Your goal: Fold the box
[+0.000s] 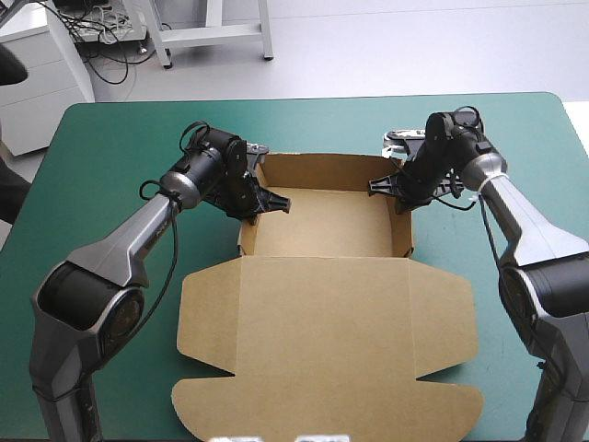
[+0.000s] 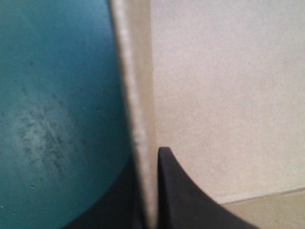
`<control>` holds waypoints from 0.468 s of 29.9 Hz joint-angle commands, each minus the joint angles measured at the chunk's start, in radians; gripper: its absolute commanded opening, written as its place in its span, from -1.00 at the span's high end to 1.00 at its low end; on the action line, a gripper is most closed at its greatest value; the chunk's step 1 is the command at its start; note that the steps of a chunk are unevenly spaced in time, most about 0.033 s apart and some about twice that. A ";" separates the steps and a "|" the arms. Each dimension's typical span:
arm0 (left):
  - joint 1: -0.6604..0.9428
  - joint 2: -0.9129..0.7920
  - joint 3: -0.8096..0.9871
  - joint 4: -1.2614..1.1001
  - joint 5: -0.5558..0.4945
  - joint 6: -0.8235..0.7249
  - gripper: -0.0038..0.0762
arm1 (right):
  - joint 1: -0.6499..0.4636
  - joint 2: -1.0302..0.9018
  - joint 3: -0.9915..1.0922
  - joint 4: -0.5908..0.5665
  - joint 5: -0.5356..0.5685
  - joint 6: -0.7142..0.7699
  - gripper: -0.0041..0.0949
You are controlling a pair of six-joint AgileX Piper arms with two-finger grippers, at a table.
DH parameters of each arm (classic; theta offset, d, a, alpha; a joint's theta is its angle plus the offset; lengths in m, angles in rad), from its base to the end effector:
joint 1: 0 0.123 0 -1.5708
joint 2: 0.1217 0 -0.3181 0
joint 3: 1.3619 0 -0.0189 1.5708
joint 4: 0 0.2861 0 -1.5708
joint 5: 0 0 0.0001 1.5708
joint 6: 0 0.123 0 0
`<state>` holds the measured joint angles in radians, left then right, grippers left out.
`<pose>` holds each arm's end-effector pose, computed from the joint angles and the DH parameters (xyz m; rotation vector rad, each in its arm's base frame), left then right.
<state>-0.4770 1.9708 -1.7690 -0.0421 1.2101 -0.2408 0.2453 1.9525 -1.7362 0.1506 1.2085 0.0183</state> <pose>0.4196 -0.2223 0.2656 0.3296 2.9014 -0.1832 0.4499 0.1304 0.2651 -0.2770 2.9058 0.2581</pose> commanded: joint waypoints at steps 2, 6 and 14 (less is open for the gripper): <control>-0.005 -0.032 -0.037 -0.063 -0.055 0.059 0.98 | 0.007 -0.028 -0.014 0.021 0.020 -0.062 0.95; -0.005 -0.020 -0.037 -0.099 -0.047 0.069 0.98 | 0.007 -0.028 -0.014 0.021 0.033 -0.062 0.95; -0.005 -0.018 -0.037 -0.098 -0.017 0.079 0.55 | 0.007 -0.028 -0.014 0.001 0.038 -0.058 0.63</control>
<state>-0.4681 1.9967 -1.7803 -0.0685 1.2107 -0.1947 0.2453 1.9545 -1.7368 0.1487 1.2076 0.0128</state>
